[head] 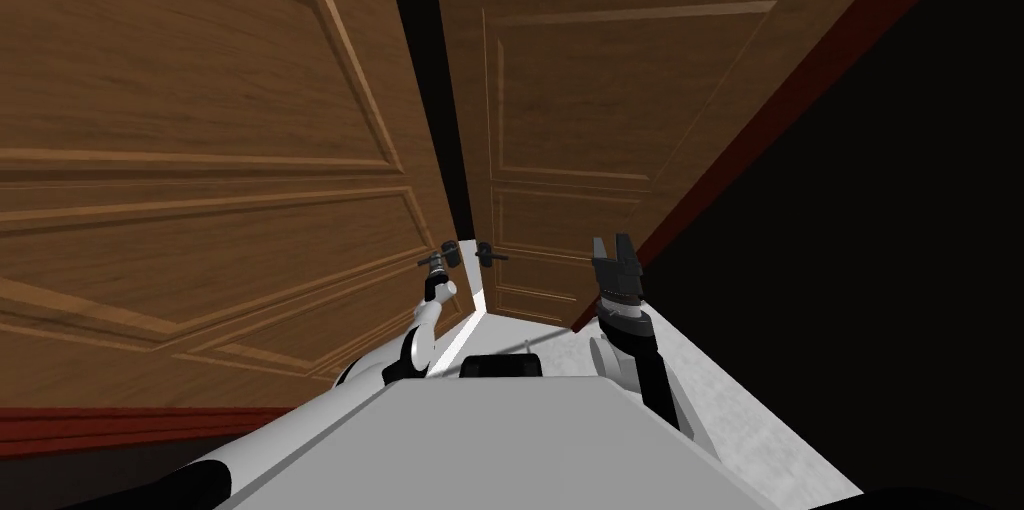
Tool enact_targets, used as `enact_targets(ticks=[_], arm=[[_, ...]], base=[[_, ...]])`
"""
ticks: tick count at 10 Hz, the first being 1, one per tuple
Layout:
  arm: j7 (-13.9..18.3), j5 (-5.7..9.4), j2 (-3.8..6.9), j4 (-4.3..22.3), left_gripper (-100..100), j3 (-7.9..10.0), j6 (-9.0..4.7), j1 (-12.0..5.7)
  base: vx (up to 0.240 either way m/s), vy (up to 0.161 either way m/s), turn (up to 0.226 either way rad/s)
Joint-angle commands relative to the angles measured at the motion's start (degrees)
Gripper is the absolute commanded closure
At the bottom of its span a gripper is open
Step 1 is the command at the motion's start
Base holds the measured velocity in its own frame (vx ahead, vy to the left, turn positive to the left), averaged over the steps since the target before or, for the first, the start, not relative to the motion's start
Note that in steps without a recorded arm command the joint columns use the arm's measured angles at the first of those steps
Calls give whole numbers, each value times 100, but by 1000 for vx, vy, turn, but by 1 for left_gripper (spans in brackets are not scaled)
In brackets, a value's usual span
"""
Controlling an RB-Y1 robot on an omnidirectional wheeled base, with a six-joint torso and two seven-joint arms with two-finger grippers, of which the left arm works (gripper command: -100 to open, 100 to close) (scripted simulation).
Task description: Push the door open
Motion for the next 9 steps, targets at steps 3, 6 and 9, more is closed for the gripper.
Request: enact_targets(ticks=[3, 6, 9], arm=[[-105, 58, 134, 8, 100, 175, -171, -53], [-180, 95, 143, 28, 100, 280, -259, -82], [-258, 134, 149, 49, 100, 389, -352, -113]], base=[[19, 36, -36], [11, 31, -53], [15, 33, -43]])
